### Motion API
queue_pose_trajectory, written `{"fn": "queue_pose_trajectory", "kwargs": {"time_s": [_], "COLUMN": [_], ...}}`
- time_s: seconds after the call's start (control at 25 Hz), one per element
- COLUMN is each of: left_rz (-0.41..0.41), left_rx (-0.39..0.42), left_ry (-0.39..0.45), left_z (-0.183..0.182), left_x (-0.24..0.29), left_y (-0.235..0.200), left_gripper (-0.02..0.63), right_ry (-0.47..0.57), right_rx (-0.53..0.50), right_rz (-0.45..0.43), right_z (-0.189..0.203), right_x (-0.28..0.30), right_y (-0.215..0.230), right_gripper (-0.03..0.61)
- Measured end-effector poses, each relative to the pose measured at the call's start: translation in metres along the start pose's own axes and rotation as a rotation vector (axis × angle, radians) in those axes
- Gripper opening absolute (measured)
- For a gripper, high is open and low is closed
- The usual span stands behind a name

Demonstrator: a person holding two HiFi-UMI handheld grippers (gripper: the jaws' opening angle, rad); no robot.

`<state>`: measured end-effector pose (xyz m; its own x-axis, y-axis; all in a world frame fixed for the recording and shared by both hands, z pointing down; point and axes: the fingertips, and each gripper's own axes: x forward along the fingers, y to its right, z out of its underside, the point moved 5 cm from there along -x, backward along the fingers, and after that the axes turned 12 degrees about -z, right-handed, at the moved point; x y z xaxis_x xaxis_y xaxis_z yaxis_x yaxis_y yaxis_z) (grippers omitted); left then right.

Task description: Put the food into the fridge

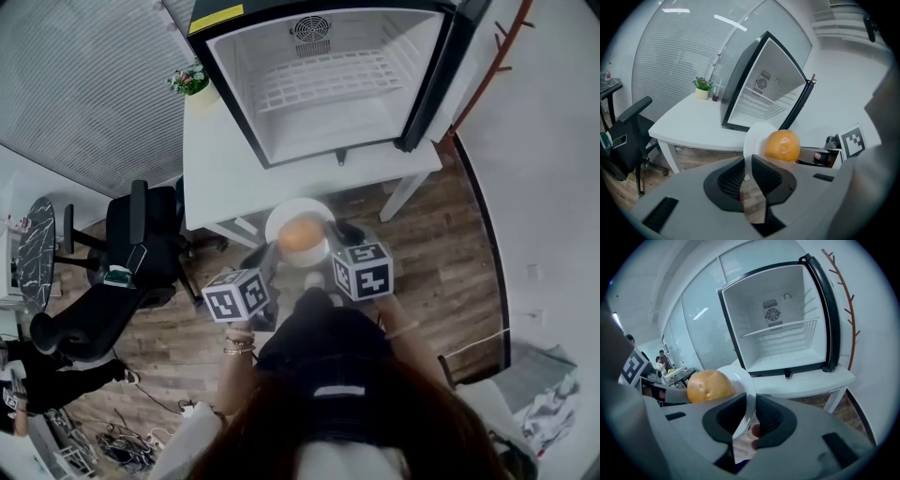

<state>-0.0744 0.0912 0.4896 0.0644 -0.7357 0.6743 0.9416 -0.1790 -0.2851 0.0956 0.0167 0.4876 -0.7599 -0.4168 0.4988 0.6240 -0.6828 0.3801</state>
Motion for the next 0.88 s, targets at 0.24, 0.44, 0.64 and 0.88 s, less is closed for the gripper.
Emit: {"fn": "queue_pose_trajectory", "kwargs": {"time_s": [0.24,0.44,0.64,0.88], "left_rz": [0.032,0.057,0.080,0.112], "left_rx": [0.017,0.043,0.066,0.076], "left_ry": [-0.021,-0.028,-0.028,-0.038], "left_z": [-0.013,-0.027,-0.042,-0.053], "left_x": [0.017,0.030,0.042,0.057], "left_y": [0.008,0.014,0.017,0.016], "left_gripper": [0.046,0.044,0.043,0.043], "right_ry": [0.011,0.026,0.043,0.056], "right_rx": [0.016,0.041,0.058,0.071], "right_rz": [0.029,0.054,0.080,0.112], "right_z": [-0.011,-0.017,-0.026,-0.034], "right_x": [0.003,0.005,0.009,0.017], "right_y": [0.015,0.026,0.035,0.043], "right_gripper": [0.061,0.061,0.061,0.061]}}
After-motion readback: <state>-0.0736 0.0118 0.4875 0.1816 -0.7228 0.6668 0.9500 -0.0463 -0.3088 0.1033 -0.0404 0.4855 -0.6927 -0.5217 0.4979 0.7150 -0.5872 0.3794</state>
